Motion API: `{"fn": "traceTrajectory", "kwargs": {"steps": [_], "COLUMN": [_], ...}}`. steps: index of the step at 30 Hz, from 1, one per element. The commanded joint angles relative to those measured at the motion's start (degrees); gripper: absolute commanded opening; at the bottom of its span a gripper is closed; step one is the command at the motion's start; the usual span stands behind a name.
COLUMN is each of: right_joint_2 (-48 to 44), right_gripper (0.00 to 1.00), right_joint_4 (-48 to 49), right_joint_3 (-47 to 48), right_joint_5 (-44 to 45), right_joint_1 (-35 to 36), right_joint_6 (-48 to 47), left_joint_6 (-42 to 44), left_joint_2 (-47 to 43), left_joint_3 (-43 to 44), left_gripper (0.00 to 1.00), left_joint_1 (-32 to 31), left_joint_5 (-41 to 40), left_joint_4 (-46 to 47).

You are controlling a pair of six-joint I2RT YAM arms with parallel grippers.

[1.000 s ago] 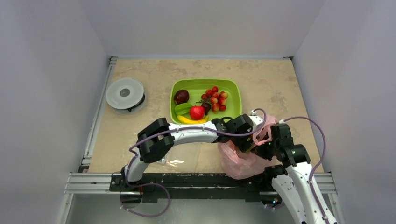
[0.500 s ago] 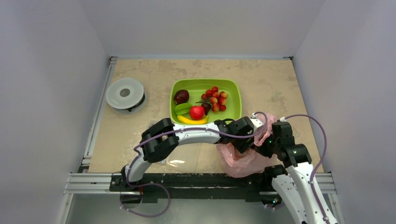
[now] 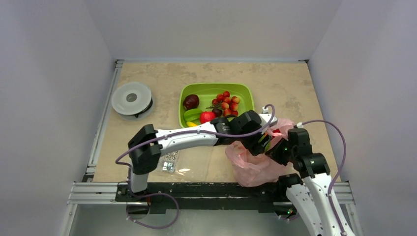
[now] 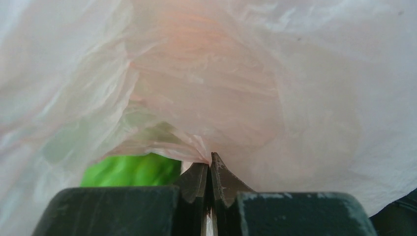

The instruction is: Take the fake fruits out of the plastic bag

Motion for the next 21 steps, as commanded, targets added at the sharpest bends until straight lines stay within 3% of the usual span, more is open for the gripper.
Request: {"fn": "traceTrajectory", "kwargs": {"steps": [1, 8, 15, 21], "right_joint_2": [-1.31, -4.76, -4.82, -3.67], "right_gripper": [0.00, 0.00, 0.00, 0.00], "right_joint_4": [0.87, 0.56, -1.69, -0.46], "right_joint_3": [3.66, 5.26, 10.07, 10.33], "right_joint_5": [1.15, 1.54, 8.63, 9.01], "right_joint_1": [-0.16, -0.13, -0.11, -0.11], "right_joint_6": [0.07, 1.16, -0.06, -4.53], "left_joint_6": [-1.80, 0.05, 1.18, -0.35], "left_joint_2": [-6.23, -11.15, -18.45, -23.59], "left_joint_3": [-1.18, -4.90, -8.46, -8.72], "left_gripper": [0.00, 0.00, 0.00, 0.00], "left_joint_1": [0.84, 1.47, 3.67, 6.65], "left_joint_5": [6.32, 7.64, 4.26, -1.23], "left_joint_4": [2.47, 2.34, 2.23, 2.31]}}
